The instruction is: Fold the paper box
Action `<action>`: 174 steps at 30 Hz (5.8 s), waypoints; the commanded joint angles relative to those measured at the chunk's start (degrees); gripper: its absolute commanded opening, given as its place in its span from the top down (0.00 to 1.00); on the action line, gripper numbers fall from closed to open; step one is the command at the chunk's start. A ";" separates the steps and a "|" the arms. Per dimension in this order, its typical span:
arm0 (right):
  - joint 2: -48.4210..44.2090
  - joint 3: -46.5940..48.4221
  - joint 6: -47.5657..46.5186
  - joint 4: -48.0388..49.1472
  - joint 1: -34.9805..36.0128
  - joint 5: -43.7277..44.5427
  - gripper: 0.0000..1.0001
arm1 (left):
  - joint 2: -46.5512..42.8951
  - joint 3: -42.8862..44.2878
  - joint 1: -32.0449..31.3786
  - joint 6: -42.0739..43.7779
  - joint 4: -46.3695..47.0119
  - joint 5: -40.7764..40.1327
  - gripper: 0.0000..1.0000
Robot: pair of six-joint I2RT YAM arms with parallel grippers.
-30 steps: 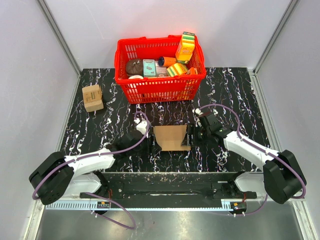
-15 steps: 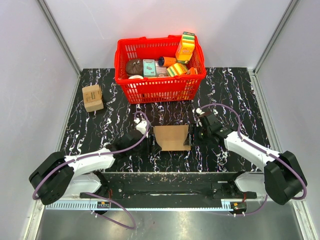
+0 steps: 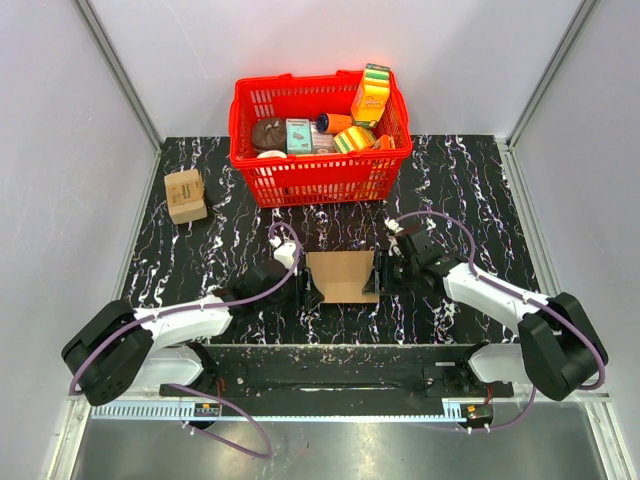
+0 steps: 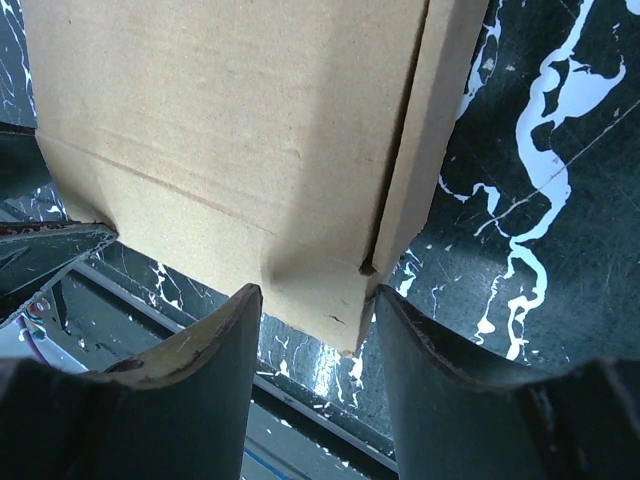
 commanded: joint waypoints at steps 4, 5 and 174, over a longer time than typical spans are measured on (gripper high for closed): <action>1.22 -0.49 0.89 4.21 0.27 -2.16 0.45 | 0.71 1.62 0.27 -0.04 4.67 1.90 0.39; 1.22 -0.49 0.89 4.21 0.35 -2.25 0.45 | 0.71 1.71 0.18 -0.13 4.67 2.07 0.39; 3.85 -1.19 -2.19 7.46 -1.84 -0.23 0.50 | 31.73 33.53 7.92 20.96 -0.87 21.67 0.49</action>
